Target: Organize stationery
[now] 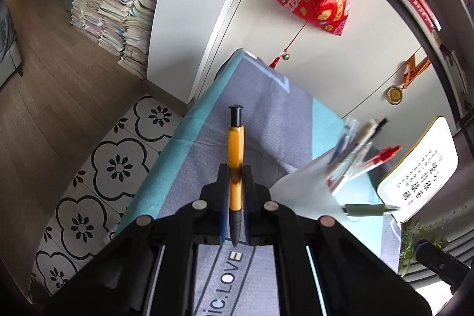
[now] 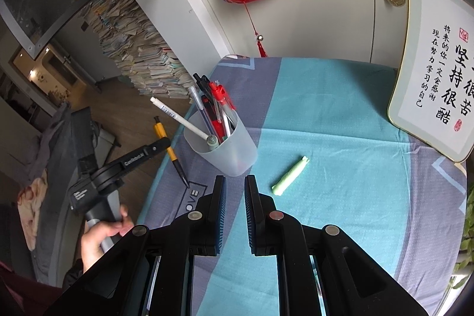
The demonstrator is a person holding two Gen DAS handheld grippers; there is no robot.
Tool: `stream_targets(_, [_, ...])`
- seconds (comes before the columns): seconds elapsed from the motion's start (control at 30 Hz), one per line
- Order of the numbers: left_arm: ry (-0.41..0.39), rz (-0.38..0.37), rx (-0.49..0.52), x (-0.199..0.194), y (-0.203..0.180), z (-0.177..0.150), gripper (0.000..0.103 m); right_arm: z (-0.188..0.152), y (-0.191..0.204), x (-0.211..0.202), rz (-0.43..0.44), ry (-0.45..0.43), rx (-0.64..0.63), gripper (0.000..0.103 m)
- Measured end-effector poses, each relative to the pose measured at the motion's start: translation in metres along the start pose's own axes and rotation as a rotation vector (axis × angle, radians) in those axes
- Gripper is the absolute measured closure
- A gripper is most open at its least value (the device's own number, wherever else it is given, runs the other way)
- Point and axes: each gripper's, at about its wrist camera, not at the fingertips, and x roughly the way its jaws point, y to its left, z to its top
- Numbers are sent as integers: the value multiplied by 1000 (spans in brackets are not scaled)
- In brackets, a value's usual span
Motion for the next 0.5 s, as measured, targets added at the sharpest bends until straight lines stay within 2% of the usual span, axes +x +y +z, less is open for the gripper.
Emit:
stream_targets(0.2, [-88,-74,74,-50,-31,9,98,-2,4,-6,4,-10,-4,91])
stream_targets(0.5, [-147,-103,157,-95,-48,13,98,-6,1,-17,21,-32,17,91])
